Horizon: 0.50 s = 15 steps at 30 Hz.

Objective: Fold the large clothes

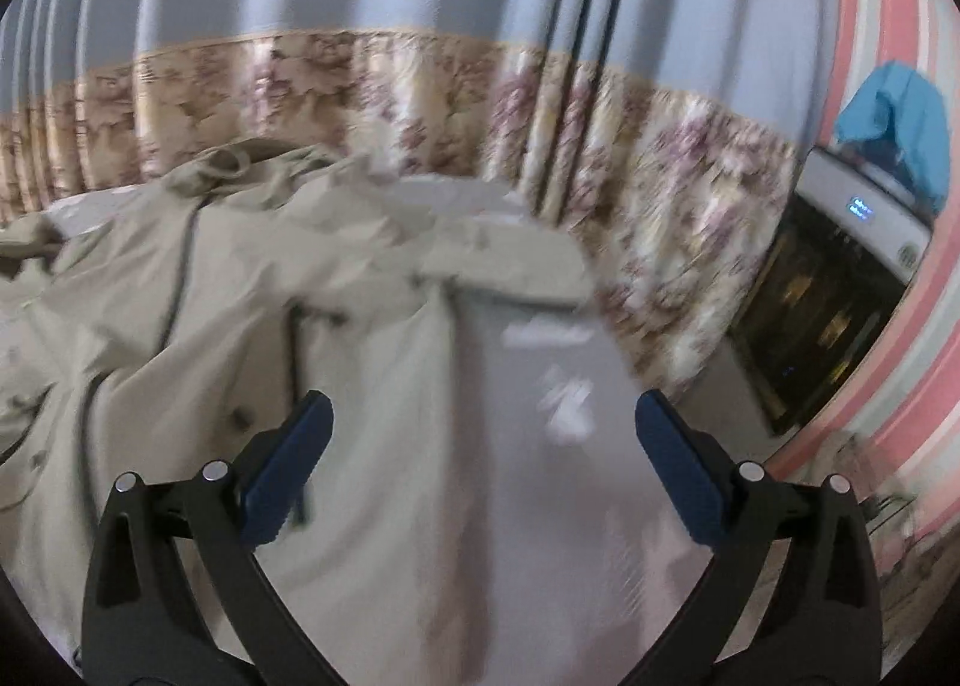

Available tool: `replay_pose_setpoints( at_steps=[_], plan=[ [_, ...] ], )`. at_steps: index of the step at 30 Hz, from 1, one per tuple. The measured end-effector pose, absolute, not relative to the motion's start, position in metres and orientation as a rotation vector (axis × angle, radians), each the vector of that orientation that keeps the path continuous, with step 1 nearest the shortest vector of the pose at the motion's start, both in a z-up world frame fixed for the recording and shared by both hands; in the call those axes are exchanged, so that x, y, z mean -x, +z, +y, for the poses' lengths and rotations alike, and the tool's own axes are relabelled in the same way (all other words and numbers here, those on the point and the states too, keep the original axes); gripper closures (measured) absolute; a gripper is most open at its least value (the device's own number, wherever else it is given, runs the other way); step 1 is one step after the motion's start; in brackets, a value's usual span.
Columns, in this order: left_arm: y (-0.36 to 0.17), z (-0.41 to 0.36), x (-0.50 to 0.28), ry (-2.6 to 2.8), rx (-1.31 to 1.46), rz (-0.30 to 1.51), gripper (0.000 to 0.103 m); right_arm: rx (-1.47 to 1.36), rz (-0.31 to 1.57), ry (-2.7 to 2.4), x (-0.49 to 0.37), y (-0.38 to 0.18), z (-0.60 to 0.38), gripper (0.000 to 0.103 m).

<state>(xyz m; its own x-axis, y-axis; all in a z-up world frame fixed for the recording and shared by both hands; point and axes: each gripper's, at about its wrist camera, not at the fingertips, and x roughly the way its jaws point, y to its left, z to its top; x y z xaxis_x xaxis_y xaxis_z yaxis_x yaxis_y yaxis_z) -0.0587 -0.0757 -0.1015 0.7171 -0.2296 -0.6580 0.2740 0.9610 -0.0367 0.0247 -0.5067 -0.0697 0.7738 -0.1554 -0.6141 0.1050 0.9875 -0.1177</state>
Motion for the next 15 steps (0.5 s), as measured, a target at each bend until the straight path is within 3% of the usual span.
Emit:
replay_pose_setpoints(
  at_steps=[6, 15],
  plan=[
    [-0.098, -0.075, 0.072, -0.342, 0.001, 0.678, 0.018, 0.111, 0.706, -0.149, 0.002, -0.090, -0.502, 0.003],
    [-0.122, -0.124, 0.071, -0.409, -0.154, 0.713, 0.018, 0.015, 0.738, -0.129, 0.006, -0.104, -0.519, 0.003]
  ],
)
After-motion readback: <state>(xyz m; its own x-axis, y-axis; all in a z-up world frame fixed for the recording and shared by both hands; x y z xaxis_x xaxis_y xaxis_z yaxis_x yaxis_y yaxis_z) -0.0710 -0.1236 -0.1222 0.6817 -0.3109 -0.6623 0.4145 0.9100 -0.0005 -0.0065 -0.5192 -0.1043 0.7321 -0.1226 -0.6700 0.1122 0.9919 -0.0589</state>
